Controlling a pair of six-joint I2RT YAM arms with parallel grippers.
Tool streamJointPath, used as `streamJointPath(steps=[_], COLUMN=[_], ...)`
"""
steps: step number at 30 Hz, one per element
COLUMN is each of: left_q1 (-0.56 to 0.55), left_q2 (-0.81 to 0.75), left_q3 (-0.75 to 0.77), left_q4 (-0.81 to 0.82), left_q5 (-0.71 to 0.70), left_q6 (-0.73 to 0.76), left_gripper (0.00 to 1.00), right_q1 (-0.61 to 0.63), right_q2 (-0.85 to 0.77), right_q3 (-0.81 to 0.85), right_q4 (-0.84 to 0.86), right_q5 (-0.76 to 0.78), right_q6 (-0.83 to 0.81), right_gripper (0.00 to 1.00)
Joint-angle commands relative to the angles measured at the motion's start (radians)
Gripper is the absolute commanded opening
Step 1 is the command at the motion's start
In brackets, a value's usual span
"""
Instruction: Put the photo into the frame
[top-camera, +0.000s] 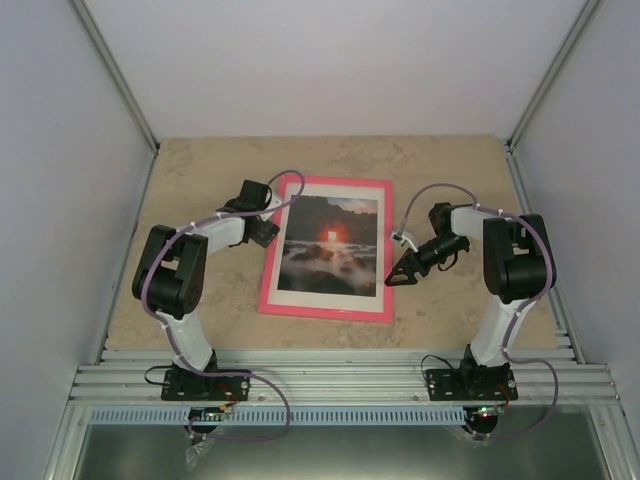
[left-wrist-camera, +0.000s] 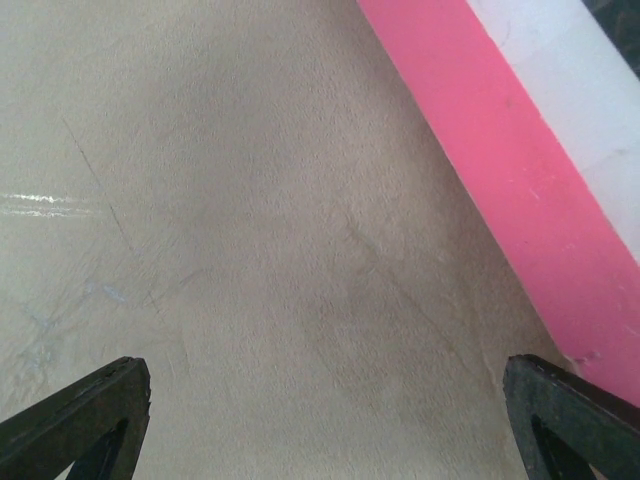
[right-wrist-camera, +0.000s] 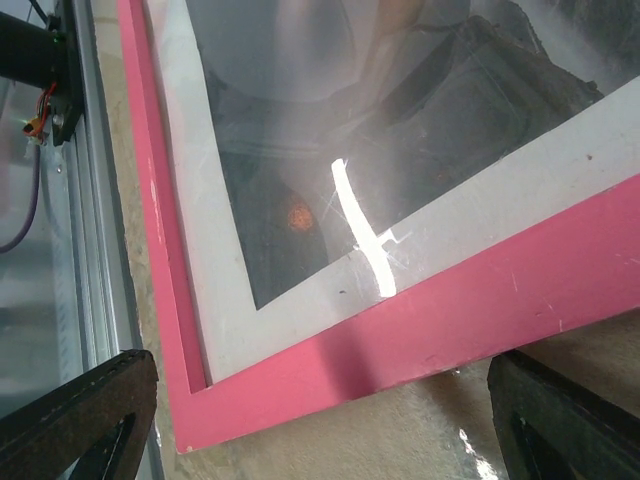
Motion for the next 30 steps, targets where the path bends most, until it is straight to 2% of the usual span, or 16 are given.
streamJointPath(steps=[1, 9, 22, 30], left_q1=[-0.049, -0.049, -0.049, -0.049], left_q2=[-0.036, -0.133, -0.220, -0.249], left_q3=[-0.068, -0.174, -0.250, -0.279], left_q4=[-0.061, -0.072, -0.105, -0.110], left_q5=[0.229, 0.266, 0.356, 0.366], left_q6=[-0.011, -0.006, 0.008, 0.010], left_gripper=[0.99, 0.99, 0.98, 0.97], right_q1=[0.040, 0.023, 0.018, 0.018], right_q2=[0.026, 0.038, 0.070, 0.064], right_q3=[-0.025, 0.007, 0.048, 0.024], right_q4=[0.116, 0.143, 0.183, 0.189], right_q5=[0.044, 0.063, 0.074, 0.077], right_q6=[0.050, 0.090, 0.152, 0.156], right_gripper=[0.91, 0.91, 0.91, 0.92])
